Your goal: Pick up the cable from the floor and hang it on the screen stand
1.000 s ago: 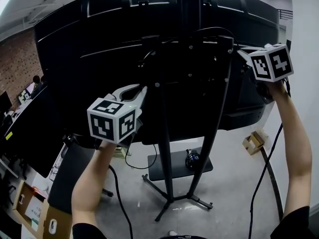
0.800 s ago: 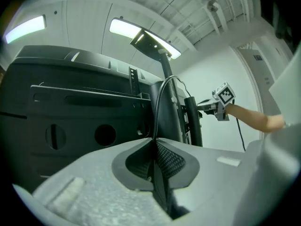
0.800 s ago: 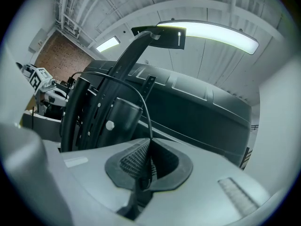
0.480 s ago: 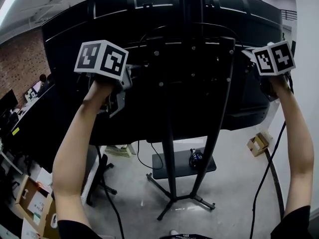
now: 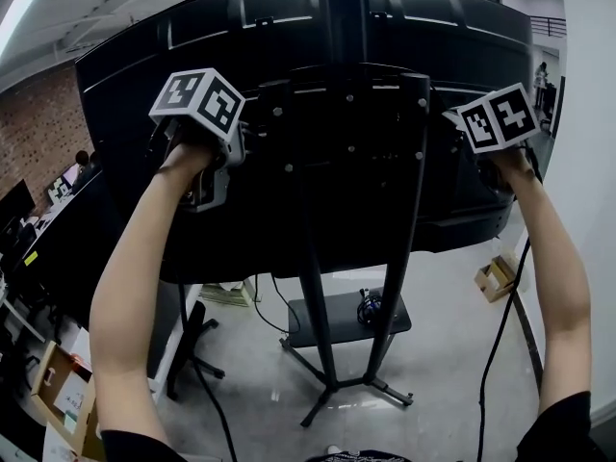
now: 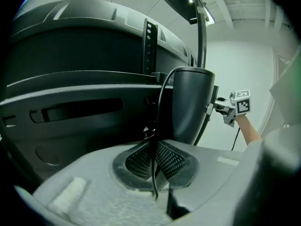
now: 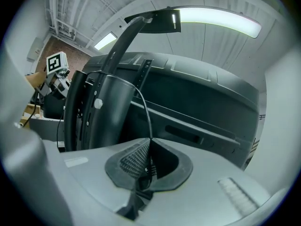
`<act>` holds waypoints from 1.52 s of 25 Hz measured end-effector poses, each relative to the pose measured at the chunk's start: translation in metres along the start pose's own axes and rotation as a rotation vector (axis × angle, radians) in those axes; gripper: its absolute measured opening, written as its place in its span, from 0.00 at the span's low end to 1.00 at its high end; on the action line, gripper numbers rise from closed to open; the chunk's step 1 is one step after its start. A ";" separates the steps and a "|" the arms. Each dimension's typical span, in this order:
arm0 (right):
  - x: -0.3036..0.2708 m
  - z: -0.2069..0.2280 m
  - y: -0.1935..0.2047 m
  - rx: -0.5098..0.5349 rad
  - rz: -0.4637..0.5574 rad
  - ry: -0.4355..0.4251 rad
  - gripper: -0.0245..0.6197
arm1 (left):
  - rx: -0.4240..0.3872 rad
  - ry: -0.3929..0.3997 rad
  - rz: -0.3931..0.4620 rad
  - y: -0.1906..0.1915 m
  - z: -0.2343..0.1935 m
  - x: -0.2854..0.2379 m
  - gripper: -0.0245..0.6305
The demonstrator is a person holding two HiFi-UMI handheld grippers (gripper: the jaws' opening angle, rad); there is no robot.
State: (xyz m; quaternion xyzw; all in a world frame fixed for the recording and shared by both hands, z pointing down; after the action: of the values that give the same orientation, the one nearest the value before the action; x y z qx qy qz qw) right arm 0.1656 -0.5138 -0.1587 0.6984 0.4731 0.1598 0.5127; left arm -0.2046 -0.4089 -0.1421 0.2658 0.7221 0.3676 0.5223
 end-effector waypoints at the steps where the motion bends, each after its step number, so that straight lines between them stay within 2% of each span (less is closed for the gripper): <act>1: -0.003 0.001 0.000 -0.001 -0.004 -0.004 0.06 | -0.006 -0.013 -0.005 -0.001 0.001 0.000 0.07; 5: -0.007 -0.011 0.012 -0.016 0.009 -0.065 0.06 | -0.043 -0.045 0.010 0.003 0.006 -0.002 0.07; 8: -0.010 -0.029 0.025 -0.040 0.088 -0.101 0.06 | -0.038 -0.032 0.064 0.009 0.005 -0.003 0.07; 12: -0.013 -0.040 0.032 -0.041 0.186 -0.033 0.06 | -0.042 -0.049 0.130 0.017 0.006 -0.005 0.07; 14: -0.013 -0.039 0.034 -0.049 0.214 -0.018 0.07 | -0.091 -0.084 0.186 0.019 0.009 -0.004 0.07; 17: -0.010 -0.041 0.039 -0.052 0.263 0.015 0.09 | -0.215 -0.182 0.311 0.030 0.015 -0.001 0.08; 19: -0.005 -0.046 0.046 -0.038 0.287 0.050 0.11 | -0.275 -0.251 0.364 0.043 0.017 -0.002 0.14; 20: -0.001 -0.048 0.050 -0.038 0.300 0.059 0.14 | -0.278 -0.271 0.380 0.050 0.016 -0.002 0.19; 22: 0.006 -0.052 0.058 -0.057 0.333 0.065 0.19 | -0.244 -0.278 0.418 0.065 0.013 -0.002 0.22; 24: 0.015 -0.055 0.068 -0.076 0.363 0.072 0.19 | -0.205 -0.266 0.448 0.080 0.014 -0.001 0.21; 27: 0.027 -0.064 0.082 -0.072 0.400 0.095 0.19 | -0.184 -0.278 0.475 0.105 0.020 0.000 0.21; 31: 0.038 -0.093 0.107 -0.083 0.397 0.045 0.13 | -0.140 -0.261 0.505 0.143 0.034 -0.008 0.21; 33: 0.045 -0.112 0.118 -0.075 0.379 0.021 0.09 | -0.137 -0.255 0.502 0.164 0.045 -0.014 0.11; 34: 0.050 -0.122 0.123 -0.067 0.372 0.009 0.08 | -0.139 -0.252 0.504 0.173 0.052 -0.016 0.09; 38: 0.072 -0.159 0.137 -0.056 0.355 -0.033 0.05 | -0.118 -0.161 0.524 0.205 0.084 -0.022 0.09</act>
State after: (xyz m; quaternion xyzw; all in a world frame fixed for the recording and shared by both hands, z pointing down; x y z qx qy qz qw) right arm 0.1571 -0.3682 0.0088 0.7591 0.3292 0.2493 0.5033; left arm -0.1181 -0.2843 0.0208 0.4409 0.5622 0.5095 0.4795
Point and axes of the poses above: the fingertips, and each gripper's own axes: x backward along the fingers, z to its right, y out of its underside, the point moved 8 cm from there along x, backward along the fingers, and after that the axes turned 5 degrees about x, right-handed, at the moved point
